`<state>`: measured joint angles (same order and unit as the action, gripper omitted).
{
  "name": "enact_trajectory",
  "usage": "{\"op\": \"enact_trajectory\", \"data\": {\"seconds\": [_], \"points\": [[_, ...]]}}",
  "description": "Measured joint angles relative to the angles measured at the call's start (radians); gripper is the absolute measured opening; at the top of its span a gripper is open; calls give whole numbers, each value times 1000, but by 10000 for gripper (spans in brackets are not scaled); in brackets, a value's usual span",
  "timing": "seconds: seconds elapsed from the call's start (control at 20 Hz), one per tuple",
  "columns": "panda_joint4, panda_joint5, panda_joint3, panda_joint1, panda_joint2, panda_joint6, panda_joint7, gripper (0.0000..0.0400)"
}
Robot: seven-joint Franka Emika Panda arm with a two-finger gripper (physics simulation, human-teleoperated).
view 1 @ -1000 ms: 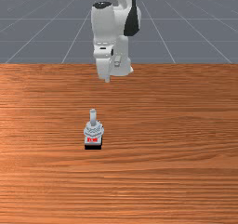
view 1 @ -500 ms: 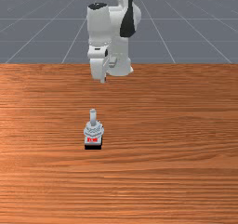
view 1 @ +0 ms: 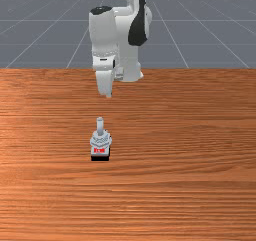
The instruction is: Turn on the trigger
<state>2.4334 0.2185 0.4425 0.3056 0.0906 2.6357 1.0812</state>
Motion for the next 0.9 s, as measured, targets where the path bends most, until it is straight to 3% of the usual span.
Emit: {"op": "enact_trajectory", "data": {"seconds": [0.4, 0.45, 0.55, 0.7, 0.9], "points": [[-138, 95, -35, -21, 116, 16, 19, 0], [-192, 120, -43, -36, 143, -66, 34, 0], [-188, 83, -33, -20, 146, -35, 0, 0], [-140, -31, 7, 21, 114, -14, -93, 0], [-103, -16, 0, 14, 85, -5, -73, 0]]}}
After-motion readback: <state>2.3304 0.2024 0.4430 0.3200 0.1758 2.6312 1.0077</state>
